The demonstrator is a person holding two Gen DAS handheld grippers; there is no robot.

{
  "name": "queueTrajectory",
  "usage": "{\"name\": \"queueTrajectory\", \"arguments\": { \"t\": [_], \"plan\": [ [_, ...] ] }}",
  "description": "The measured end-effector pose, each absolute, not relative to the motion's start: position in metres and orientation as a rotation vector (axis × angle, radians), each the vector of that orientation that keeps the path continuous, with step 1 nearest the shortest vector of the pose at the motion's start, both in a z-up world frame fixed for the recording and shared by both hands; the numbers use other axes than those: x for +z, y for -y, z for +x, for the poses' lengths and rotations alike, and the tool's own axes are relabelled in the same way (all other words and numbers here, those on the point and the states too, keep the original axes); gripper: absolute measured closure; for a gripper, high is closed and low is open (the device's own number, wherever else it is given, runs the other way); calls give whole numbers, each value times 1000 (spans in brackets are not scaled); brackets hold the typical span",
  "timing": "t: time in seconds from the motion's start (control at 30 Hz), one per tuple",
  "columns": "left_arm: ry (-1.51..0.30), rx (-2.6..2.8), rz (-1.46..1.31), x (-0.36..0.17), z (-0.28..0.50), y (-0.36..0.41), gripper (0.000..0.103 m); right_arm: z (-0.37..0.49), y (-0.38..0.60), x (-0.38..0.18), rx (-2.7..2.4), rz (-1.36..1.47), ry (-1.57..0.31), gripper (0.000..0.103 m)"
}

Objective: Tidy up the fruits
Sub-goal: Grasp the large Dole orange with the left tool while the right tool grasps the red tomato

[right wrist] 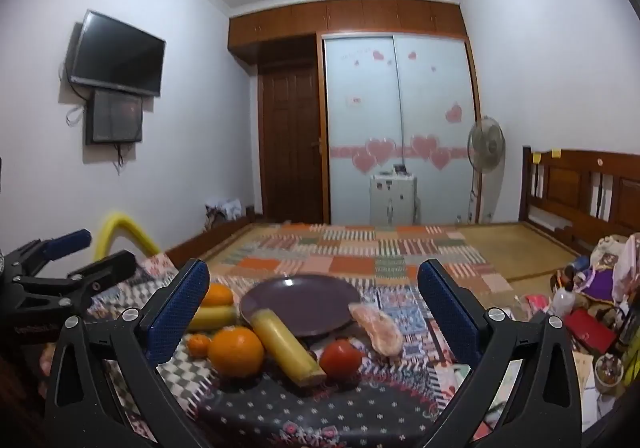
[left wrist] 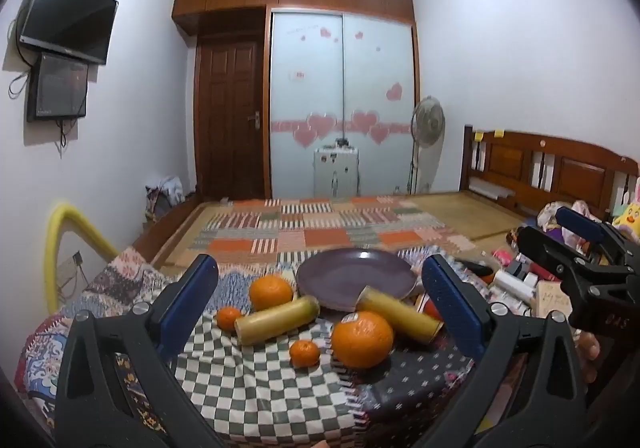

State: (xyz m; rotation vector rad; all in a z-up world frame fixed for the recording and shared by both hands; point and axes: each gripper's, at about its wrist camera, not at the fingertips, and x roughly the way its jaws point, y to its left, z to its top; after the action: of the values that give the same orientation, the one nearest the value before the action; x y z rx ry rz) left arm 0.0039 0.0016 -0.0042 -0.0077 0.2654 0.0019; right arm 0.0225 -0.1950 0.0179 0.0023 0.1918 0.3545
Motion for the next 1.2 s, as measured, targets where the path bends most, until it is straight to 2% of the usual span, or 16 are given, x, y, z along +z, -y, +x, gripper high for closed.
{"name": "queueTrajectory", "arguments": {
  "t": [0.17, 0.23, 0.4, 0.47, 0.53, 0.63, 0.83, 1.07, 1.2],
  "plan": [
    [-364, 12, -13, -28, 26, -11, 2, 40, 196, -6, 355, -22, -284, 0],
    [-403, 6, -14, -38, 35, -13, 7, 45, 196, -15, 353, -39, -312, 1],
    [-509, -50, -36, -64, 55, -14, 16, 59, 195, -33, 364, -78, -396, 17],
    [-540, -80, -51, -71, 64, -12, 18, 66, 197, -38, 372, -78, -427, 28],
    [-557, -106, -60, -75, 70, -7, 22, 73, 199, -43, 376, -77, -460, 35],
    [-581, -133, -56, -80, 79, 0, 23, 84, 203, -51, 400, -55, -509, 44],
    [-616, -134, 42, -93, 99, 9, 23, 95, 204, -58, 421, -34, -544, 48],
    [-652, -165, -23, -104, 116, 14, 23, 106, 200, -64, 446, -21, -579, 48],
    [-659, -174, -38, -111, 121, 18, 23, 115, 202, -66, 466, 33, -607, 53]
  ]
}}
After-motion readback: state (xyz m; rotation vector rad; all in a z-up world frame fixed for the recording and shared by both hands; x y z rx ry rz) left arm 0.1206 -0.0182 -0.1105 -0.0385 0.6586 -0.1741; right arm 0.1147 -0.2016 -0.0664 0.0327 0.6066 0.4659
